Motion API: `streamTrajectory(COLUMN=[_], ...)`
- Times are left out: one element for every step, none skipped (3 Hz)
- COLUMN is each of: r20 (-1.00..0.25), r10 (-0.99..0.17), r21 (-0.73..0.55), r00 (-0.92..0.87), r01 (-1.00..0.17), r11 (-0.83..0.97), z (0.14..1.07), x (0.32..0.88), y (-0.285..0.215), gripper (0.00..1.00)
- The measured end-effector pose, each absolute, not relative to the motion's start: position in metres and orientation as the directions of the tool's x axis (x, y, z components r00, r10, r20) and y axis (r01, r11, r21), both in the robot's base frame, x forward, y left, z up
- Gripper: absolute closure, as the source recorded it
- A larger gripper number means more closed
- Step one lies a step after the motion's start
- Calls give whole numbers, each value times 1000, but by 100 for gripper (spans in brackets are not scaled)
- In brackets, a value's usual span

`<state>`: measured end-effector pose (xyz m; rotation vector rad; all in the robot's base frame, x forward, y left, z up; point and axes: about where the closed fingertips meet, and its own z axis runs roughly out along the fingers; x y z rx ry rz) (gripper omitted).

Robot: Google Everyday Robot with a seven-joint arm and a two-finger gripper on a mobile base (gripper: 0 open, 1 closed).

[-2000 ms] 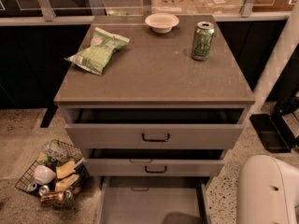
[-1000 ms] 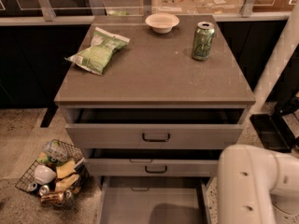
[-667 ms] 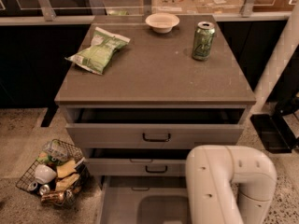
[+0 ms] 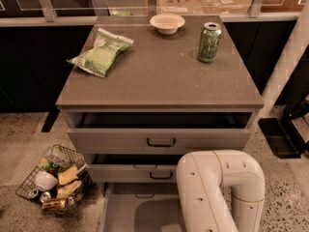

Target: Close bottom drawer

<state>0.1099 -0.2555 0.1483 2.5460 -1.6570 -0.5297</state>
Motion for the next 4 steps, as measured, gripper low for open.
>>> streamTrajectory(r20=[-250,-247,-241,-250], r10=[-898,-884,-851,-811], r21=[209,97,-46,-165], r00=[363,397,466,530], r01=[-885,-898,-882,-848], r11=[-416,-430,-469,-503], z=[149,147,148,153], x=[111,132,167,191], y=[-256,-256,-248,-233], gripper=[100,100,100,100])
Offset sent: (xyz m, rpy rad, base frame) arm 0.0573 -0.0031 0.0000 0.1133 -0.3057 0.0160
